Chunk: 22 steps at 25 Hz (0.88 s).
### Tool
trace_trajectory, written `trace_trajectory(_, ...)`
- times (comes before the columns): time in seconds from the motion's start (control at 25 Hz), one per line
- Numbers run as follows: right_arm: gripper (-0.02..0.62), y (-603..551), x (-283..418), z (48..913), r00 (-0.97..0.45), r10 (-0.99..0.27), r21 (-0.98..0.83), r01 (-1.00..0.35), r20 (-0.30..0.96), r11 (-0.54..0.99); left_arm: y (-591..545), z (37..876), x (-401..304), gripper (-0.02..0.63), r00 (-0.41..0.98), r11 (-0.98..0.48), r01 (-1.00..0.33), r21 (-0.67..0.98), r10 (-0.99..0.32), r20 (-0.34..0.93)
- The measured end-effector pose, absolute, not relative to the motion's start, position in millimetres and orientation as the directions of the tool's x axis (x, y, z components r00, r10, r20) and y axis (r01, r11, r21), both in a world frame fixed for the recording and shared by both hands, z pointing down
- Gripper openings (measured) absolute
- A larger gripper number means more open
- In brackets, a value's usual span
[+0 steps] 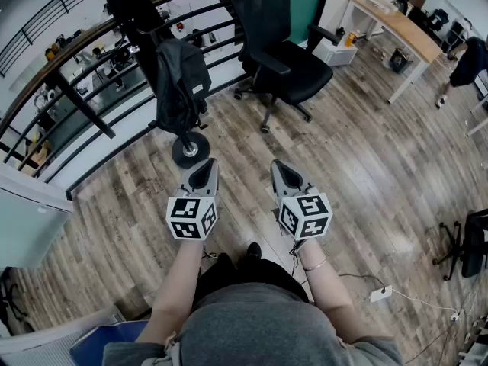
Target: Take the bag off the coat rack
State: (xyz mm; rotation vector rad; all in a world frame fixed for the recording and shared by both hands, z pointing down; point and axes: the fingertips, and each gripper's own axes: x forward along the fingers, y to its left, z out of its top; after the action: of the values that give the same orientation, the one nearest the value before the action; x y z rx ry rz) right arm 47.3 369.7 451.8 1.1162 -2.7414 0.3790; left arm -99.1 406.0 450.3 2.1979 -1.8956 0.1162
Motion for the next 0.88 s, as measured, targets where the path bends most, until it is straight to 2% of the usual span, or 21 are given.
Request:
trace_trajectory(0.76,0.008,355.7,81.1,466.5,-0.707,-0.661,-0.219,-0.707,0.250,0.673,402.0,458.7,-80.0,0.029,0.108,-0.079,-0.989,0.128,-0.967,0.233)
trace_trajectory(0.8,0.036,354.8,82.0,466.2,-0.712,-0.656,-0.228,-0.702,0.248,0.675,401.9,458.5,-80.6,0.036,0.101,-0.072,-0.989,0.128,-0.967,0.233)
trace_trajectory(0.84,0.074,353.8,83.0,466.3,-0.716,-0.652,-0.236,-0.698,0.247,0.677,401.6,458.5,-81.0,0.065,0.094,-0.066,-0.990,0.128,-0.968,0.234)
trace_trajectory(0.88,0.084,352.8,84.5,466.7,-0.719,-0.650,-0.241,-0.695,0.247,0.677,401.0,458.8,-81.0,0.097,0.089,-0.061,-0.990,0.126,-0.968,0.236)
